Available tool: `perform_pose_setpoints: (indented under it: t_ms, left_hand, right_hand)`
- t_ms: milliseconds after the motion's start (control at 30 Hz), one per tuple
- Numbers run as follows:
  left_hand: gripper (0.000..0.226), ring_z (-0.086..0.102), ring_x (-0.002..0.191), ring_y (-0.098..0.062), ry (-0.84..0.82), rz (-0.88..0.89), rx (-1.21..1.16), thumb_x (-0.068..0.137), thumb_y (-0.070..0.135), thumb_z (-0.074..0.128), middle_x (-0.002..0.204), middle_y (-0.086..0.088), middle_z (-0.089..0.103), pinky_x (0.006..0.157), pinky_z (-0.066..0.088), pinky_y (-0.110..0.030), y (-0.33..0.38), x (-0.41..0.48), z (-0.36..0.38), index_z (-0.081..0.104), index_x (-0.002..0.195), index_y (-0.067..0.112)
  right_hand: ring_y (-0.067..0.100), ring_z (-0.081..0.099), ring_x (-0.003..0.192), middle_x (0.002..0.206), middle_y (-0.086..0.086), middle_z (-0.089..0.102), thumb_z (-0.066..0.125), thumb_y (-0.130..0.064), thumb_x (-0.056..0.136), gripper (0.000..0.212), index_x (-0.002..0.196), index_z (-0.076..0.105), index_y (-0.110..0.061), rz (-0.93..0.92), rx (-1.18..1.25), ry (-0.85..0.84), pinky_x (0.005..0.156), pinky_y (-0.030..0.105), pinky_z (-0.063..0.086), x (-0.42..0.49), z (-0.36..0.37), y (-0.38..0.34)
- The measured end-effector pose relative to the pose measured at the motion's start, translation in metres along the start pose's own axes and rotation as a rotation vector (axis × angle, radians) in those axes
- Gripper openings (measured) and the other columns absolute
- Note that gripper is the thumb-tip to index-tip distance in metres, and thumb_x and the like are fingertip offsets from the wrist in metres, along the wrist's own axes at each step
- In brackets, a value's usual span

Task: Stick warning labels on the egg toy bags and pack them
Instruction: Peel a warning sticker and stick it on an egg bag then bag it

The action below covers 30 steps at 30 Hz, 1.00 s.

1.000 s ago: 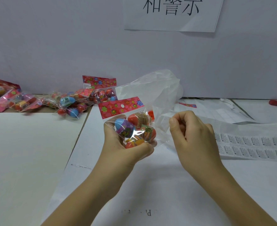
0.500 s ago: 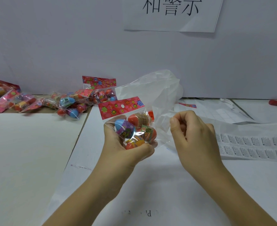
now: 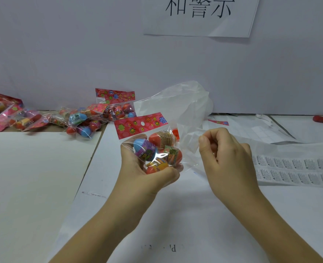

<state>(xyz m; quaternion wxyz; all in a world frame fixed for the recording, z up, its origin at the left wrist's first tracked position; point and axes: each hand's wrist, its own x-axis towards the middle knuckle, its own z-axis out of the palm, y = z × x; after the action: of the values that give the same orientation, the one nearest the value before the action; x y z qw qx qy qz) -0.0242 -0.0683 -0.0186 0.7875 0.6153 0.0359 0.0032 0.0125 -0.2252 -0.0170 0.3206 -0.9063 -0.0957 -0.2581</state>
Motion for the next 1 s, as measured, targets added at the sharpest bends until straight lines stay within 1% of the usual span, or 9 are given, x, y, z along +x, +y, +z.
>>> perform_pose_setpoints:
  t_ms: [267, 333, 467, 667, 767, 900, 1000]
  left_hand:
    - [0.079, 0.075, 0.088, -0.026, 0.005, -0.017, 0.014, 0.072, -0.016, 0.074, 0.114, -0.009, 0.067, 0.07, 0.061, -0.03, 0.0003, 0.0, 0.0003, 0.041, 0.122, 0.035]
    - [0.078, 0.075, 0.087, -0.026, 0.005, -0.018, 0.009, 0.072, -0.017, 0.073, 0.113, -0.009, 0.068, 0.068, 0.061, -0.029, 0.0003, 0.0001, 0.0003, 0.042, 0.121, 0.035]
    - [0.077, 0.075, 0.086, -0.026, 0.003, -0.026, 0.012, 0.072, -0.017, 0.073, 0.112, -0.01, 0.067, 0.071, 0.061, -0.03, 0.0006, 0.0004, -0.0003, 0.042, 0.117, 0.037]
    - [0.078, 0.075, 0.088, -0.026, 0.011, -0.029, 0.032, 0.071, -0.016, 0.075, 0.113, -0.009, 0.067, 0.071, 0.061, -0.03, -0.0006, -0.0004, -0.0006, 0.042, 0.119, 0.036]
    - [0.078, 0.075, 0.088, -0.026, 0.004, -0.03, 0.034, 0.071, -0.017, 0.074, 0.112, -0.009, 0.068, 0.071, 0.061, -0.03, -0.001, -0.0003, -0.0008, 0.043, 0.12, 0.035]
    - [0.076, 0.075, 0.086, -0.026, 0.005, -0.031, 0.039, 0.072, -0.019, 0.072, 0.108, -0.008, 0.07, 0.066, 0.06, -0.027, -0.0016, -0.0001, 0.0001, 0.043, 0.118, 0.035]
    - [0.076, 0.075, 0.085, -0.025, 0.006, -0.032, 0.042, 0.072, -0.018, 0.072, 0.107, -0.008, 0.07, 0.067, 0.06, -0.027, -0.002, 0.0, -0.0005, 0.044, 0.117, 0.036]
  right_hand:
    - [0.003, 0.047, 0.07, 0.074, -0.01, 0.053, 0.036, -0.038, 0.094, 0.02, 0.085, 0.046, -0.024, 0.009, -0.003, -0.001, 0.075, 0.028, 0.023, 0.0013, 0.0005, 0.0002]
    - [0.003, 0.047, 0.07, 0.074, -0.01, 0.053, 0.036, -0.038, 0.095, 0.02, 0.085, 0.046, -0.024, 0.01, -0.004, 0.0, 0.076, 0.028, 0.023, 0.0014, 0.0004, 0.0006]
    - [0.008, 0.049, 0.069, 0.075, -0.01, 0.054, 0.039, -0.035, 0.096, 0.018, 0.086, 0.047, -0.023, 0.011, -0.011, 0.002, 0.075, 0.029, 0.023, 0.0014, 0.0001, 0.0016]
    - [0.0, 0.045, 0.069, 0.072, -0.013, 0.05, 0.039, -0.035, 0.096, 0.017, 0.086, 0.046, -0.024, 0.014, -0.012, 0.001, 0.075, 0.03, 0.024, 0.0017, 0.0001, 0.0018]
    - [-0.007, 0.044, 0.074, 0.072, -0.016, 0.048, 0.037, -0.037, 0.095, 0.017, 0.086, 0.045, -0.025, 0.02, -0.009, 0.003, 0.074, 0.029, 0.023, 0.0015, 0.0001, 0.0018]
    - [-0.002, 0.043, 0.069, 0.072, -0.015, 0.048, 0.033, -0.04, 0.093, 0.021, 0.086, 0.046, -0.025, 0.021, -0.025, 0.002, 0.073, 0.029, 0.022, 0.0021, 0.0003, 0.0009]
    - [-0.007, 0.043, 0.072, 0.072, -0.017, 0.047, 0.034, -0.04, 0.094, 0.02, 0.086, 0.045, -0.025, 0.028, -0.021, 0.004, 0.074, 0.029, 0.023, 0.0024, 0.0, 0.0015]
